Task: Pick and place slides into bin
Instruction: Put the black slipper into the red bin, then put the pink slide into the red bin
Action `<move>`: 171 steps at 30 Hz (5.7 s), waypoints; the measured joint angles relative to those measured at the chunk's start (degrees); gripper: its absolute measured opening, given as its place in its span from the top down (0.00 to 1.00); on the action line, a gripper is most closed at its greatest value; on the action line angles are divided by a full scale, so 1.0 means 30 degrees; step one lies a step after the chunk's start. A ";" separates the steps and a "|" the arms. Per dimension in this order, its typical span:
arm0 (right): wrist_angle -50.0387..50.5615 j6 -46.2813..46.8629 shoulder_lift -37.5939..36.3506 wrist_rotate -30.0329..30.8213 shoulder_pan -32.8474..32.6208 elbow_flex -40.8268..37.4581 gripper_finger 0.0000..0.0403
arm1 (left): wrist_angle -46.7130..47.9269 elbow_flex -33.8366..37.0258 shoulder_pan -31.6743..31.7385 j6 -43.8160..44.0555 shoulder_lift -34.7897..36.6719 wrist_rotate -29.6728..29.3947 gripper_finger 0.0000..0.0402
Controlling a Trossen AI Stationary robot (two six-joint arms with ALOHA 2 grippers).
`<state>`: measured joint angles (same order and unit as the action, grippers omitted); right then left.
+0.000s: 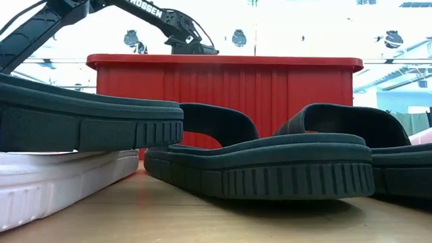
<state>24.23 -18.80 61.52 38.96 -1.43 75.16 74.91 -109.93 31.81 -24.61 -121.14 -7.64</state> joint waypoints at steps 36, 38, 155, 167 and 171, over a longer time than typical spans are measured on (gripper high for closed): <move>0.0000 -0.0482 -0.0007 0.0000 0.0000 0.0000 0.51 | 0.0602 0.1530 -0.0524 0.1659 0.2349 0.0374 0.58; 0.0005 -0.0651 -0.0007 0.0000 -0.0007 0.0000 0.51 | 0.0610 0.1515 -0.0525 0.2492 0.3426 -0.0145 0.58; 1.0133 1.9439 0.0204 -0.9985 -0.9683 -0.5058 1.00 | 0.0525 0.1494 -1.7515 1.6687 1.0877 -0.7940 0.58; 0.6427 0.9330 0.0189 -0.5595 -0.9667 -0.2346 1.00 | -0.0317 0.1494 -1.7515 1.4376 1.0877 -0.7918 0.58; 0.3658 0.3441 0.0189 -0.4368 -0.9377 -0.2346 1.00 | -0.1867 0.1494 -1.7500 1.2021 1.0877 -0.7392 0.58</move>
<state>35.20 -8.47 62.08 25.86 -29.56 68.12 69.31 -105.45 -20.69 11.46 -88.51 -29.82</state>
